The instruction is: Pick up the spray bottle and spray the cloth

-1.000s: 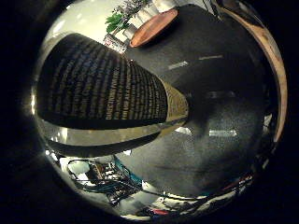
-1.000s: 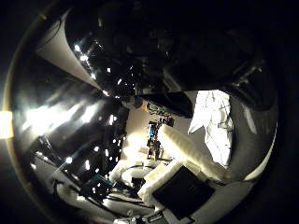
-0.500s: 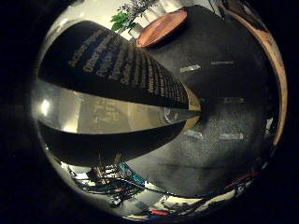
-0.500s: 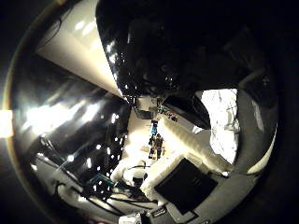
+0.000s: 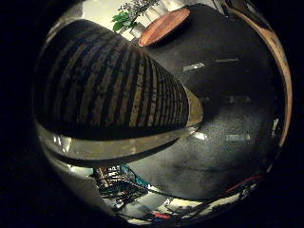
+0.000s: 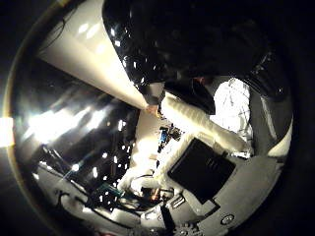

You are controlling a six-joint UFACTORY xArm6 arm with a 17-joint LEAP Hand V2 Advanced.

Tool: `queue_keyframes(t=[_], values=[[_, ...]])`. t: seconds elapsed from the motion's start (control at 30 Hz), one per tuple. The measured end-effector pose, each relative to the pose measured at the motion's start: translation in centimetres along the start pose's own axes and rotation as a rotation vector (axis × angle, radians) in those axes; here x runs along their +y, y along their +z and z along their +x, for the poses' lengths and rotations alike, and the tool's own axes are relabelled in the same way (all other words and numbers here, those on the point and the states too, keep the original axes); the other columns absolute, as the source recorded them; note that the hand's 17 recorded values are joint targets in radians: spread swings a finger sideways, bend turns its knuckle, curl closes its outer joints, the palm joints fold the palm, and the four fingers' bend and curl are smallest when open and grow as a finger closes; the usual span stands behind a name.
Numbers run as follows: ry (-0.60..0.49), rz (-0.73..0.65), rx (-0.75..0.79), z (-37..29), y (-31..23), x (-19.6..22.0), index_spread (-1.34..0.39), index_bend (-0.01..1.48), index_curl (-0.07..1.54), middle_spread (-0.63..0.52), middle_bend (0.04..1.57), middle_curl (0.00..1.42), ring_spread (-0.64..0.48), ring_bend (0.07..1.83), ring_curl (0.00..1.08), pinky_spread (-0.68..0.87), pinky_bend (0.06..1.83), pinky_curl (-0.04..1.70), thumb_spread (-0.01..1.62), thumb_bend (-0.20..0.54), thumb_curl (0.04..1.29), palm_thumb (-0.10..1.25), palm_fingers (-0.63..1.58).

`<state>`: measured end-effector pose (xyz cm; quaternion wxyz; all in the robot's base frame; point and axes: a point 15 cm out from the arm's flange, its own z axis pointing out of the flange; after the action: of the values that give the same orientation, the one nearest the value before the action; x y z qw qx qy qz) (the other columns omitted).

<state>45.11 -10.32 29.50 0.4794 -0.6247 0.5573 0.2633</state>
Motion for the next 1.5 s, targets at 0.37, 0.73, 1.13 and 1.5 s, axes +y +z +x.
queue_keyframes(t=[0.37, 0.73, 1.13, 1.5], values=[[0.013, -0.005, -0.024, -0.1, 0.1, 0.7, -0.51, 0.46, 0.8, -0.35, 0.82, 0.9, -0.29, 1.15, 0.63, -0.45, 1.1, 0.72, 1.09, -0.019, 0.31, 0.69, 0.9], [0.014, 0.015, -0.056, -0.4, 0.3, 0.3, -0.55, 0.67, 1.08, -0.35, 1.0, 1.05, -0.27, 1.33, 0.74, -0.36, 1.17, 0.99, 1.08, -0.016, 0.33, 0.74, 0.88], [0.007, 0.051, -0.088, -1.1, -0.1, -0.4, -0.51, 0.85, 1.18, -0.33, 1.13, 1.14, -0.27, 1.44, 0.84, -0.29, 1.21, 1.25, 0.84, -0.012, 0.56, 1.0, 0.83], [0.005, 0.095, -0.106, -1.5, -0.8, -1.1, -0.47, 0.95, 1.18, -0.31, 1.19, 1.16, -0.28, 1.44, 0.89, -0.26, 1.2, 1.36, 0.61, -0.021, 0.75, 1.02, 0.84]])
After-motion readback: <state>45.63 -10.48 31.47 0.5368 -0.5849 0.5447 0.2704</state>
